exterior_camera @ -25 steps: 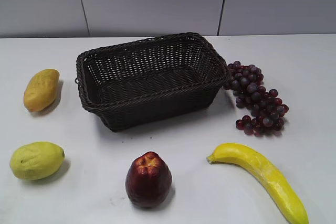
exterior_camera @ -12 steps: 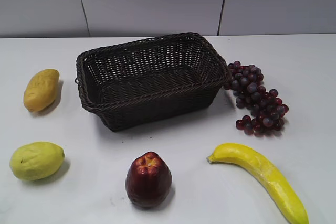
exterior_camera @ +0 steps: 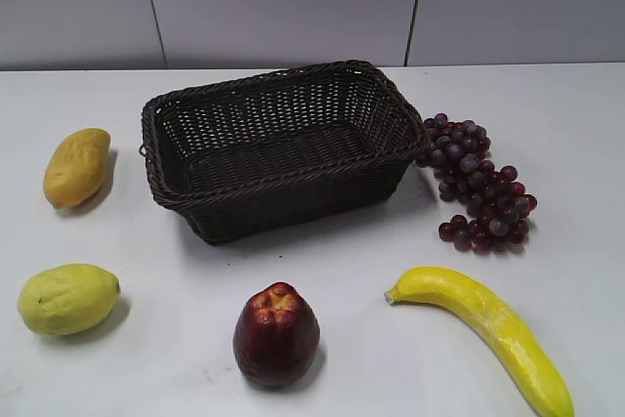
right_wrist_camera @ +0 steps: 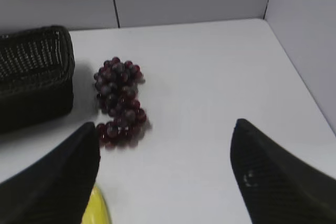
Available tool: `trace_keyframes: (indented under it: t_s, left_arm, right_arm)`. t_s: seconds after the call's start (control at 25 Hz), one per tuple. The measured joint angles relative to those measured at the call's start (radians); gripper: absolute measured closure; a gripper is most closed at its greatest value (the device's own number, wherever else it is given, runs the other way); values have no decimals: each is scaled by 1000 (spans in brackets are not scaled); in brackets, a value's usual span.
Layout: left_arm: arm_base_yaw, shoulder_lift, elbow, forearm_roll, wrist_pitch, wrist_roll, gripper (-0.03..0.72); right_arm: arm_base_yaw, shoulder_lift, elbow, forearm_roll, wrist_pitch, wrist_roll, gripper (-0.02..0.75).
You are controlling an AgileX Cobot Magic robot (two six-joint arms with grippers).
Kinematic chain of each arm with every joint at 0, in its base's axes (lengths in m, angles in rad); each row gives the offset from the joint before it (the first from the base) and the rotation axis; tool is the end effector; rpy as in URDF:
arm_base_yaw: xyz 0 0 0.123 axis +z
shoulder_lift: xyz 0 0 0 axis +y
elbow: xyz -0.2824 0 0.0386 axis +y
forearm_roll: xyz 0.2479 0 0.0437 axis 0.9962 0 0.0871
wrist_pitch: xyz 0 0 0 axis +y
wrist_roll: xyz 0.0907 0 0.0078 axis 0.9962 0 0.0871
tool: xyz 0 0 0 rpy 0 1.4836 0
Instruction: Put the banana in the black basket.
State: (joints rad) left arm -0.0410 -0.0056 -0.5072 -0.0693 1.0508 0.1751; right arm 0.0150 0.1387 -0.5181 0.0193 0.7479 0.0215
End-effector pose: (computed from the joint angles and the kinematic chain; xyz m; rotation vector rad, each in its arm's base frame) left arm -0.0065 -0.0052 0.2801 0.2211 2.0076 0.0025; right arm 0.0271 0.0016 0.3073 0.0100 1.8522 0.0474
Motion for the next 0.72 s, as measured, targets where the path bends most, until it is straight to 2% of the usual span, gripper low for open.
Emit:
trace_keyframes:
  t_s: [0.16, 0.48, 0.6, 0.72]
  left_arm:
    - [0, 0, 0, 0, 0, 0, 207]
    - [0, 0, 0, 0, 0, 0, 207]
    - [0, 0, 0, 0, 0, 0, 207]
    - [0, 0, 0, 0, 0, 0, 207]
  right_arm:
    - [0, 141, -1, -1, -124, -6, 114]
    - [5, 559, -24, -2, -156, -133, 114]
    - [32, 706, -66, -5, -158, -155, 114]
    - [94, 835, -120, -6, -129, -172, 117]
